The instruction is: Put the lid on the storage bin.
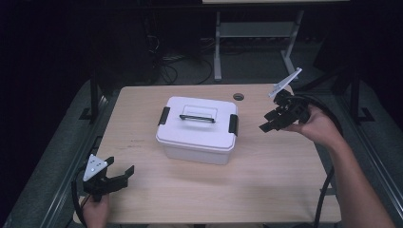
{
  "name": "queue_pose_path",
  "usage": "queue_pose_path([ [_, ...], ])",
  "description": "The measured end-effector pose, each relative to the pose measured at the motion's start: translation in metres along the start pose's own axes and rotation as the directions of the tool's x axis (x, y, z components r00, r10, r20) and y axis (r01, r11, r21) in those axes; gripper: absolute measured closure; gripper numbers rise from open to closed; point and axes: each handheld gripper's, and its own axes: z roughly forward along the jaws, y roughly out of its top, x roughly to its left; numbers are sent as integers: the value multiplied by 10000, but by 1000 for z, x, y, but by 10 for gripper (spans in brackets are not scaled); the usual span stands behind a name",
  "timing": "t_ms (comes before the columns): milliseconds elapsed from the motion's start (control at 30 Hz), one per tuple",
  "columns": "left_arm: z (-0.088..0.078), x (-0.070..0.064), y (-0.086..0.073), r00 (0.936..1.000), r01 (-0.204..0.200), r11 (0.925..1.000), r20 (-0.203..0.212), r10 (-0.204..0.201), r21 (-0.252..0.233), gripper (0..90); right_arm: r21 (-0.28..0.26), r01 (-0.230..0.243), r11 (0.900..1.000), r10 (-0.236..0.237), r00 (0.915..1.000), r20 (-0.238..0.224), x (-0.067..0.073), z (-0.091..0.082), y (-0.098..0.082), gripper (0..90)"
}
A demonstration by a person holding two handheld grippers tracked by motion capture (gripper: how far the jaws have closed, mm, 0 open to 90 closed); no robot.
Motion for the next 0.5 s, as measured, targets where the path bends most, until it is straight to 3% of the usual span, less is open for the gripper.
queue_pose_path([
  [500, 0, -1, 0, 10000, -31, 10000, 9, 31, 34, 149, -42, -478, 9988, 477, 9988, -142, -4, 10, -26, 442],
])
